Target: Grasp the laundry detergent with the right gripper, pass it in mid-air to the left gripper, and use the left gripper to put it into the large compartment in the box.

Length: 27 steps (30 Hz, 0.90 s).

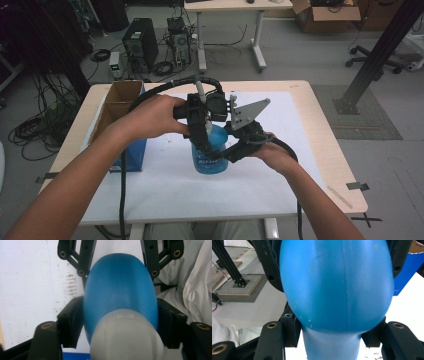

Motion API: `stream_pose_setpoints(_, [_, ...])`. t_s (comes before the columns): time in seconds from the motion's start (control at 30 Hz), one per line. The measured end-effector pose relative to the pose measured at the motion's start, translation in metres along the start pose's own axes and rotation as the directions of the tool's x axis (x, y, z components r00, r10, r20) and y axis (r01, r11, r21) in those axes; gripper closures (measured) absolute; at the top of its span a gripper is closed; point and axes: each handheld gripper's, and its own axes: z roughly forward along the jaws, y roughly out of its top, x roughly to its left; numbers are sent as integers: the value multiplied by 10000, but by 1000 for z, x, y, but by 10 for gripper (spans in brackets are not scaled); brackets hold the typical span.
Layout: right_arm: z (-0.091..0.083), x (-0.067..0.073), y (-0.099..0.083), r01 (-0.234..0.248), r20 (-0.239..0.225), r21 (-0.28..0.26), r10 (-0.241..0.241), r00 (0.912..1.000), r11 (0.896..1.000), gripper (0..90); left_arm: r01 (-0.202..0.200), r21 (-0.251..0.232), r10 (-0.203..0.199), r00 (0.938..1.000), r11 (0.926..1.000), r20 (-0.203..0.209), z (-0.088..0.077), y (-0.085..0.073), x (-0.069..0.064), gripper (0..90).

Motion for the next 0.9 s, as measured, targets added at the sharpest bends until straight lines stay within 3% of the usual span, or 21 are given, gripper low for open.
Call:
stream_pose_setpoints(0.2, [0, 0, 0, -9, -15, -2, 9, 10000, 10000, 432, -30, 16, 30, 10000, 10000, 63, 1, 0, 0, 367])
stream_pose_setpoints(0.67, [2, -2, -2, -2, -93, 3, 2, 10000, 10000, 426, 34, -22, -34, 10000, 10000, 1, 2, 0, 0, 378])
stream_pose_setpoints(0.7, [1, -3, -2, -118, -267, 8, 119, 9996, 9999, 376, 88, 3, -88, 10000, 10000, -14, 2, 1, -1, 378])
stream_pose_setpoints(0.77, [0, -4, -3, -339, -118, 133, 341, 9993, 9993, 239, 173, 55, -172, 9998, 9998, -67, 1, 0, 0, 379])
stream_pose_setpoints(0.9, [-12, -5, -13, -732, -66, 118, 732, 9973, 9972, 126, 572, 116, -571, 9983, 9983, -127, -4, -4, 3, 378])
